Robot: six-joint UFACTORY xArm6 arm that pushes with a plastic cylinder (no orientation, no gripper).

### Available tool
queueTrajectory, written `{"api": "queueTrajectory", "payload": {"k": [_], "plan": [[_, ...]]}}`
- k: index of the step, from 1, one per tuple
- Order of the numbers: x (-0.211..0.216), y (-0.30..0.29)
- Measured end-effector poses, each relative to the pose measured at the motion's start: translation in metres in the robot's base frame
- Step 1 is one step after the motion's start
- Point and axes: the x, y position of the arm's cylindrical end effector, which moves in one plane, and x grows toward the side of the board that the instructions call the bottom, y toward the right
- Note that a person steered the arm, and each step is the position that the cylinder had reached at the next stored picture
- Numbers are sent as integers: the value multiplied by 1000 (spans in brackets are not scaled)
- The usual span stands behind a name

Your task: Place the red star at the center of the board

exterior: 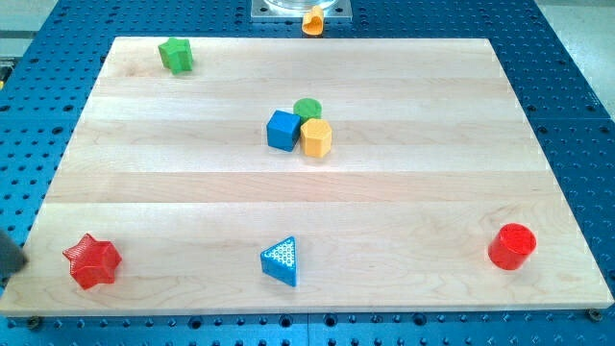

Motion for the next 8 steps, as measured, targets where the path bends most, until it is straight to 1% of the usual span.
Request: {"api": "queueTrajectory", "payload": {"k": [1,4,5,6,7,8], "plan": [[23,4],[-25,100],[-20,94],[-4,58],[11,87],[-3,141]]}}
